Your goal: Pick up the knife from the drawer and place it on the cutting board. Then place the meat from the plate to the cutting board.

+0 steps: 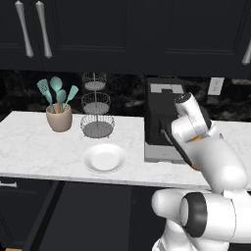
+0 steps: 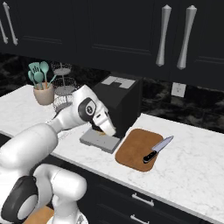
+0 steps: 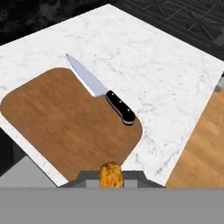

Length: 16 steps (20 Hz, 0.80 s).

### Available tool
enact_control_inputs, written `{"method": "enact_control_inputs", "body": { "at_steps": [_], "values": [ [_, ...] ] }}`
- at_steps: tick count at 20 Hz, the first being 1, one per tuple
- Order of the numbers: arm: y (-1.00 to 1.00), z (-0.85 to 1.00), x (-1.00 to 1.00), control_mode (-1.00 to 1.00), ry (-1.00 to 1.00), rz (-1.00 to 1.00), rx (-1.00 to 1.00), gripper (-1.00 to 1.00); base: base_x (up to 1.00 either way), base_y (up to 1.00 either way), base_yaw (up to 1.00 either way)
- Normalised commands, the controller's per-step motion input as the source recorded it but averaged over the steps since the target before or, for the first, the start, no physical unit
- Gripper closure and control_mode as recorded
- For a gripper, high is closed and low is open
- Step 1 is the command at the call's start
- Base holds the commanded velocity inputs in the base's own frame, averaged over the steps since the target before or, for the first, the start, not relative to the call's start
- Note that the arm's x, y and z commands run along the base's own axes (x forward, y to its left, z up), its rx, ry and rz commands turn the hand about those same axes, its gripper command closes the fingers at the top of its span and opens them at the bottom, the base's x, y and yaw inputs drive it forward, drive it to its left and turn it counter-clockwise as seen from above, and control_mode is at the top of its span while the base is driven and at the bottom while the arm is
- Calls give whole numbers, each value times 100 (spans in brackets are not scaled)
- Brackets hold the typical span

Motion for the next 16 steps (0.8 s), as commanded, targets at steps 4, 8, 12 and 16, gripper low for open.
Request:
{"method": "enact_control_inputs", "body": {
  "at_steps": [4, 8, 12, 16],
  "values": [
    [-100, -23, 0, -100, 0, 9, 3, 100, 0, 0, 0],
    [-97, -34, -2, -100, 0, 24, 2, 100, 0, 0, 0],
    [-45, -25, 1, -100, 12, 34, 0, 100, 0, 0, 0],
    [-2, -7, 3, -100, 26, 36, -4, 100, 0, 0, 0]
  ]
}}
